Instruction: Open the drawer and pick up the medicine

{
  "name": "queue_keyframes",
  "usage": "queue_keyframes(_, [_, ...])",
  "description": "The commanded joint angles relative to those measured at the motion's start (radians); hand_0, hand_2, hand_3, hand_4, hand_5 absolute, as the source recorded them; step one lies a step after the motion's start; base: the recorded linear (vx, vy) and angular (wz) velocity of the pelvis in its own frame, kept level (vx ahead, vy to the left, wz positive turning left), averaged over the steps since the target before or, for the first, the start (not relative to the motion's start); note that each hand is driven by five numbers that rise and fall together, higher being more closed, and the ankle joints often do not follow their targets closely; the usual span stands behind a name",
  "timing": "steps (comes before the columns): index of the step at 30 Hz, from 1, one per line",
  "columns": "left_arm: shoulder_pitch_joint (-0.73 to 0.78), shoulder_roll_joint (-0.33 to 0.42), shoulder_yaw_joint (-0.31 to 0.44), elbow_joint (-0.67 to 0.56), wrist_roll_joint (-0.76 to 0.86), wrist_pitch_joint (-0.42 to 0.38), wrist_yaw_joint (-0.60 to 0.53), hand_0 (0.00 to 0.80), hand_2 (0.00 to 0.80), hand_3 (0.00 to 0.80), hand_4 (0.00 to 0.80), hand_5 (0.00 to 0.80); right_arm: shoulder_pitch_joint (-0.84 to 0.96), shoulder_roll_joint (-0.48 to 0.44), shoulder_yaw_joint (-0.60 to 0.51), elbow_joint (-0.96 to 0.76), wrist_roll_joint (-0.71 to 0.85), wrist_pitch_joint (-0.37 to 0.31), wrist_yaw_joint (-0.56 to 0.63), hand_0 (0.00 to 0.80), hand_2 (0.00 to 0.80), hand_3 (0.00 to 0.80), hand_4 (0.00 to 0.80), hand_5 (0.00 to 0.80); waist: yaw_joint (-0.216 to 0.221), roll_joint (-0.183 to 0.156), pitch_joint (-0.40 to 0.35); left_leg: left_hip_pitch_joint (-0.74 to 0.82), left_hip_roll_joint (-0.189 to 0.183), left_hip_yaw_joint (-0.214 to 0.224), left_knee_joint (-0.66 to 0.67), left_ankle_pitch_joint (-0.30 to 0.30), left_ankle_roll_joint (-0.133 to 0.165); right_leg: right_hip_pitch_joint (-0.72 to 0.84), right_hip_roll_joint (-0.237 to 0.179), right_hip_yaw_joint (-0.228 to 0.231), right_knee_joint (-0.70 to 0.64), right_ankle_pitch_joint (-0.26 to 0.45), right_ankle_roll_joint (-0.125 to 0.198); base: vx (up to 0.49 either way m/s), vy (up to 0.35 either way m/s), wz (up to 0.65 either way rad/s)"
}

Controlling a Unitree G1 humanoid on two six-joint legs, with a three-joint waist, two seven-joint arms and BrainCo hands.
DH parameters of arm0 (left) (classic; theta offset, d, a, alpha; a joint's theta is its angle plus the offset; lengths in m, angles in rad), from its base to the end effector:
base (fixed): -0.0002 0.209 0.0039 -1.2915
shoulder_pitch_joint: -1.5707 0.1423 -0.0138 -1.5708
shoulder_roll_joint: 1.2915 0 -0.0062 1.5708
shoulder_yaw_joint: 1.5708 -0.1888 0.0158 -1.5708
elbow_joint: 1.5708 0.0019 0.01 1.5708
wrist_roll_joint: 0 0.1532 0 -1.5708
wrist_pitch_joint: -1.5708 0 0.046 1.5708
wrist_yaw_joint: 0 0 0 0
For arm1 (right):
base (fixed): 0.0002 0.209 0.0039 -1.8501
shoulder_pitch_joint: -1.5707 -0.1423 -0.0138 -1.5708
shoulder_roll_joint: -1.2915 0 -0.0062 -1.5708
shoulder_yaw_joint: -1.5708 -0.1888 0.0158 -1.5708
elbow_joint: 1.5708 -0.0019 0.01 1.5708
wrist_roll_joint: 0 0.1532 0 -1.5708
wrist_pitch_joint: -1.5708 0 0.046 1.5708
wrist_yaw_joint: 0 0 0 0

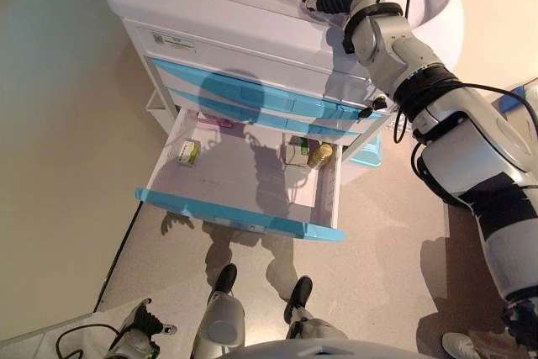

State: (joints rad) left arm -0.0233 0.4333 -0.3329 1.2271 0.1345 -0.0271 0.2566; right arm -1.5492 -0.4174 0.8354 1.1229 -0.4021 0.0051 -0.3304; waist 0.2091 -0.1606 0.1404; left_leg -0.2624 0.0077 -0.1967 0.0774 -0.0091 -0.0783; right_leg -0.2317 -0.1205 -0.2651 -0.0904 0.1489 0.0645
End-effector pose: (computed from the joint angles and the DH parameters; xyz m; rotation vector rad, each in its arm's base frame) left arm 0.0841 0.2843 -0.1145 0.8452 1.1238 0.0982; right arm 0.3967 -0.1124 0.2988 -1.4418 -0.6135 -0.2137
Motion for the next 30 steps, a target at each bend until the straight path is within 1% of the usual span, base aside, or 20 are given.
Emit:
queue_keyframes(1, [-0.046,0.019,-0.012,0.012,-0.022,0.0,0.021,0.0,0.0,0.0,0.0,0.0,-0.063,-0.047,0.045,0.105,-0.025,0.025,0.009,0.8,0.8,0.8,0.8,0.8,0.014,0.0,0.053,-0.008,-0.061,0.011,-0.066,0.065,0.056,0.061,-0.041,0.02,0.04,-0.035,0.106,0.0,0.0,0.0])
queue_keyframes(2, [-0.047,0.017,-0.012,0.008,-0.025,-0.001,0.022,0.0,0.0,0.0,0.0,0.0,-0.065,-0.046,0.048,0.106,-0.027,0.026,0.009,0.8,0.8,0.8,0.8,0.8,0.013,0.006,0.055,-0.01,-0.062,0.01,-0.065,0.066,0.056,0.058,-0.044,0.019,0.041,-0.035,0.106,0.0,0.0,0.0])
queue_keyframes(4, [-0.048,0.016,-0.014,0.007,-0.025,-0.002,0.022,0.0,0.0,0.0,0.0,0.0,-0.066,-0.047,0.048,0.11,-0.029,0.026,0.009,0.8,0.8,0.8,0.8,0.8,0.013,0.008,0.054,-0.012,-0.063,0.009,-0.066,0.066,0.056,0.057,-0.044,0.019,0.041,-0.035,0.106,0.0,0.0,0.0])
queue_keyframes(5, [-0.049,0.014,-0.017,0.002,-0.026,-0.002,0.022,0.0,0.0,0.0,0.0,0.0,-0.067,-0.045,0.048,0.117,-0.033,0.028,0.008,0.411,0.411,0.411,0.411,0.411,0.01,0.011,0.054,-0.014,-0.065,0.009,-0.065,0.065,0.057,0.054,-0.045,0.019,0.041,-0.035,0.106,0.0,0.0,0.0])
queue_keyframes(6, [-0.051,0.013,-0.021,0.001,-0.026,-0.002,0.021,0.0,0.0,0.0,0.0,0.0,-0.067,-0.044,0.046,0.123,-0.033,0.029,0.007,0.0,0.0,0.0,0.0,0.0,0.011,0.013,0.053,-0.015,-0.066,0.009,-0.065,0.065,0.057,0.055,-0.045,0.019,0.041,-0.035,0.106,0.0,0.0,0.0])
queue_keyframes(23, [-0.055,0.005,-0.024,0.005,-0.018,0.002,0.023,0.0,0.0,0.0,0.0,0.0,-0.061,-0.023,0.035,0.119,-0.043,0.028,0.009,0.0,0.0,0.0,0.0,0.0,0.006,0.014,0.05,-0.008,-0.065,0.005,-0.073,0.068,0.058,0.054,-0.043,0.023,0.044,-0.04,0.104,0.0,0.0,0.0])
queue_keyframes(30, [-0.051,0.011,-0.01,0.008,-0.019,0.001,0.014,0.0,0.0,0.0,0.0,0.0,-0.034,-0.044,0.0,0.093,0.008,0.023,0.009,0.0,0.0,0.0,0.0,0.0,-0.003,0.017,0.034,0.005,-0.06,0.007,-0.079,0.067,0.056,0.062,-0.042,0.025,0.046,-0.043,0.102,0.0,0.0,0.0])
